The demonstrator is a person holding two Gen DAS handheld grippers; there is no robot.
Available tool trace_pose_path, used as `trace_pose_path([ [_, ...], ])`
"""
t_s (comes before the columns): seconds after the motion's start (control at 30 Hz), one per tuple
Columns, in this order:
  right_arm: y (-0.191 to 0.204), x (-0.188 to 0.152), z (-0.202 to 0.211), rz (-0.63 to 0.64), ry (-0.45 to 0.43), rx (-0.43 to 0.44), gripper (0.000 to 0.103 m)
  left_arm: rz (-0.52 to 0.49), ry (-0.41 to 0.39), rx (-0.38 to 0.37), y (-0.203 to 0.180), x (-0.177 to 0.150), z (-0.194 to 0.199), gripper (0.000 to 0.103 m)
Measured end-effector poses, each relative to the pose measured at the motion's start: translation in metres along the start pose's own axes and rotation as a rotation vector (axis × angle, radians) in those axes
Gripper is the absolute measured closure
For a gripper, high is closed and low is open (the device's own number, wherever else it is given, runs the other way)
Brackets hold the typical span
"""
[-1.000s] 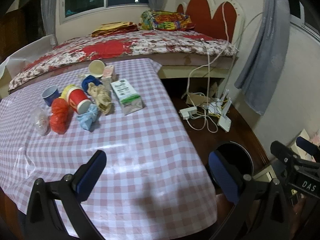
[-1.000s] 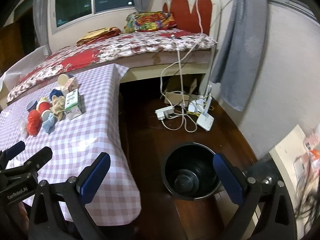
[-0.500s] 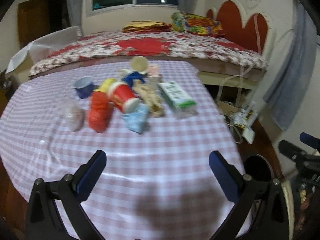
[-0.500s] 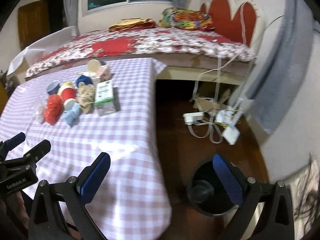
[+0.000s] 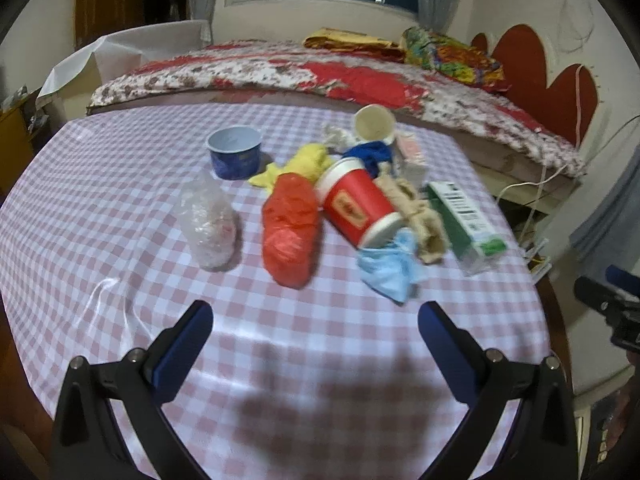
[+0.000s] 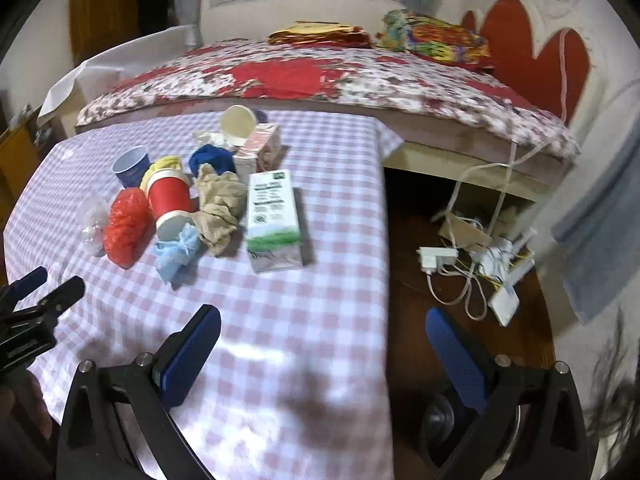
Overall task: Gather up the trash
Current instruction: 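Grasp the red plastic bag with the left tool while the right tool grasps the milk carton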
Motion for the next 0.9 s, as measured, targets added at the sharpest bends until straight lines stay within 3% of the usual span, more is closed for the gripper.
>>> trace_pose_path([
  [0.1,0.010,0.012,-0.021,0.018,0.011,0.015,0.000,0.027,0.033,-0.012,0.009,0.003,-0.020,0.000],
  [0.2,0.016,0.019,-0.036,0.045,0.014,0.008,0.000,0.016,0.034,0.024,0.016,0.007,-0.035,0.002],
  [0.33,0.024,0.030,-0.059,0.085,0.011,0.003,0.000,0.011,0.043,0.031,0.021,0.015,-0.055,0.018],
  [0.47,0.028,0.037,-0.081,0.100,0.025,0.011,0.002,0.020,0.062,0.031,0.026,0.019,-0.074,0.025],
  [0.6,0.031,0.040,-0.103,0.096,0.053,0.031,0.012,0.011,0.073,0.035,0.026,0.020,-0.086,0.032],
  [0.77,0.037,0.039,-0.126,0.095,0.090,0.064,0.014,0.018,0.088,0.047,0.030,0.020,-0.097,0.040],
  [0.83,0.039,0.038,-0.132,0.098,0.105,0.077,0.023,0.018,0.091,0.051,0.032,0.021,-0.100,0.048],
  [0.9,0.041,0.036,-0.135,0.094,0.118,0.090,0.039,0.014,0.089,0.057,0.032,0.021,-0.100,0.056],
])
Point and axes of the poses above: each gripper's, at about its wrist camera, not at the fingertips, and z roughly against the way its jaws point, y to its left, x to its top, the point moved 7 cm from there along -z, roughly the way its jaws point, and after that the axes turned 2 degrees about -x, right-handed, at the moved point
